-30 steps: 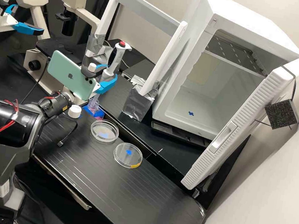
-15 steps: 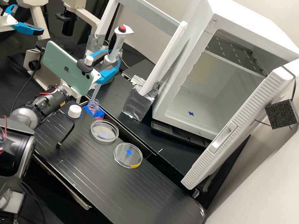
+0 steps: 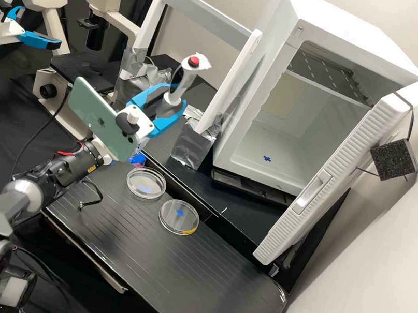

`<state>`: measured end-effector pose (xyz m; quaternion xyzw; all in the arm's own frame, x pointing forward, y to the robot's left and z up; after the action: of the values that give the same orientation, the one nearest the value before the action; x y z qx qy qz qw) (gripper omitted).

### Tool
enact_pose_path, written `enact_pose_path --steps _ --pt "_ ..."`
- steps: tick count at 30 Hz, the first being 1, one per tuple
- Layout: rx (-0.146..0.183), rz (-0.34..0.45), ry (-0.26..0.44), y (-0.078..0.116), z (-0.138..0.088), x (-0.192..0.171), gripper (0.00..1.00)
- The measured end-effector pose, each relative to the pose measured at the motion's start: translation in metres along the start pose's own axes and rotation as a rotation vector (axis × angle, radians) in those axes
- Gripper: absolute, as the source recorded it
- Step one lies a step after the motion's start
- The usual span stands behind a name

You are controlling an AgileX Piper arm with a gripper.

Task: Use the pipette

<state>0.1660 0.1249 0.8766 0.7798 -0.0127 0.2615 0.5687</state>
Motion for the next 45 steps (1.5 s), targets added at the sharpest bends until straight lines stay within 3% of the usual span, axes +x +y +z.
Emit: enact_pose_path --steps 3,7,9,15,21,24,45 --pt "0.082 0.079 0.008 0.02 0.007 -0.006 0.0" --pt "0.143 0.17 0.028 0.044 0.018 -0.015 0.0" --pt "0.151 0.183 0.037 0.05 0.021 -0.018 0.0" --pt "0.107 0.147 0.044 0.058 0.03 -0.026 0.0" --pt "-0.004 0.06 0.03 0.055 0.036 -0.033 0.0" --pt "-0.026 0.047 0.019 0.054 0.038 -0.035 0.0" --pt "-0.024 0.045 0.015 0.054 0.039 -0.036 0.0"
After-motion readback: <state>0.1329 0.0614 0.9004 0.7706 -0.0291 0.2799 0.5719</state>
